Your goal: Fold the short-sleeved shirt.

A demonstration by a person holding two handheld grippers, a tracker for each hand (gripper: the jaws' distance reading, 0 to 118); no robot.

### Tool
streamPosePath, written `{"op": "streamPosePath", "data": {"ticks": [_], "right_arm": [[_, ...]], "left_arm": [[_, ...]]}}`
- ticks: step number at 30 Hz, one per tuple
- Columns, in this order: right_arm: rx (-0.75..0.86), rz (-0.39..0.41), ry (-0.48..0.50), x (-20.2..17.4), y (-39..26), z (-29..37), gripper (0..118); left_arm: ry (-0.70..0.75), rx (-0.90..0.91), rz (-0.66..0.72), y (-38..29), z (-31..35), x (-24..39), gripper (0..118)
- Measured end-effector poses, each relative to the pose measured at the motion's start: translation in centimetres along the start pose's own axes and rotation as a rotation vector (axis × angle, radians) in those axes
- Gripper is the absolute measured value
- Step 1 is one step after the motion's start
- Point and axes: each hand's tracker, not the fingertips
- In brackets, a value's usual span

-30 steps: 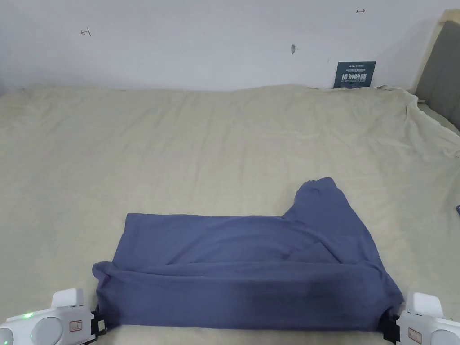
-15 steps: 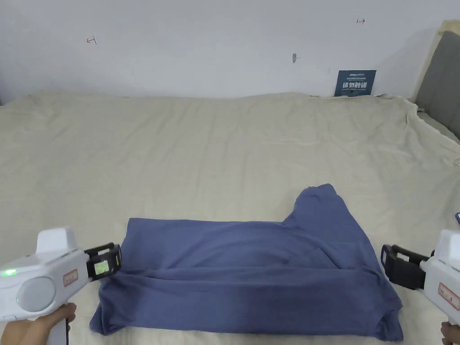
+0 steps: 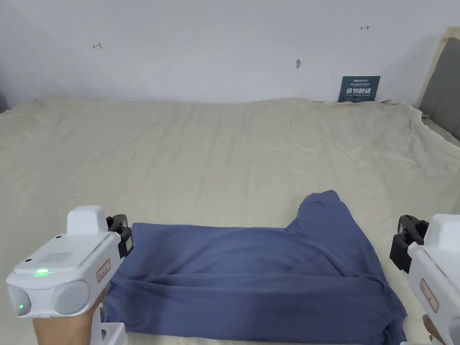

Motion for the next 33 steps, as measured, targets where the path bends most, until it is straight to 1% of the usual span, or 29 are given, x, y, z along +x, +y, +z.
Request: {"op": "streamPosePath", "data": {"ticks": [3,7,14,18,20,21,22,23,24,25,27,28,29,32,33], "right_arm": [[-0.009,0.0,0.012,-0.2,0.2,-0.7,0],[-0.025,-0.01,0.023,-0.3,0.6,-2.1,0],[-0.053,-0.007,0.031,0.1,0.9,-6.7,0],[-0.074,0.004,0.029,-0.3,1.1,-9.1,0],[-0.088,0.007,0.028,-0.4,1.0,-10.4,0],[-0.095,0.009,0.026,-0.4,0.9,-10.9,0],[-0.103,0.01,0.025,-0.3,0.7,-11.5,0],[-0.112,0.011,0.023,-0.2,0.5,-12.1,0],[-0.12,0.009,0.02,-0.2,0.3,-12.6,0],[-0.127,0.005,0.019,-0.1,0.1,-13.0,0],[-0.142,0.002,0.015,-0.1,-0.2,-13.6,0],[-0.149,0.003,0.011,0.0,-0.3,-13.9,0],[-0.154,0.004,0.009,0.0,-0.4,-14.2,0],[-0.168,-0.005,0.006,0.1,-0.5,-14.5,0],[-0.17,-0.005,0.002,0.2,-0.6,-14.6,0]], "left_arm": [[-0.011,-0.027,-0.003,0.0,-0.8,-0.1,0],[-0.015,-0.11,0.02,0.8,-4.0,-1.0,0],[-0.033,-0.27,0.046,2.8,-13.7,-3.9,0],[-0.061,-0.39,0.116,3.1,-20.0,-5.7,0],[-0.037,-0.416,0.114,2.8,-22.8,-6.3,1],[-0.028,-0.447,0.111,2.6,-24.2,-6.5,7],[-0.012,-0.478,0.119,2.4,-25.4,-6.8,17],[-0.022,-0.512,0.124,2.0,-26.8,-6.9,17],[-0.013,-0.542,0.135,1.6,-27.7,-7.1,21],[-0.006,-0.563,0.142,1.2,-28.7,-7.2,35],[0.018,-0.598,0.114,0.3,-30.3,-7.0,64],[0.026,-0.618,0.083,-0.2,-30.7,-6.8,70],[0.028,-0.633,0.058,-0.6,-31.2,-6.7,70],[0.048,-0.679,0.043,-1.9,-32.3,-6.4,69],[0.043,-0.682,0.04,-2.2,-32.5,-6.2,65]]}}
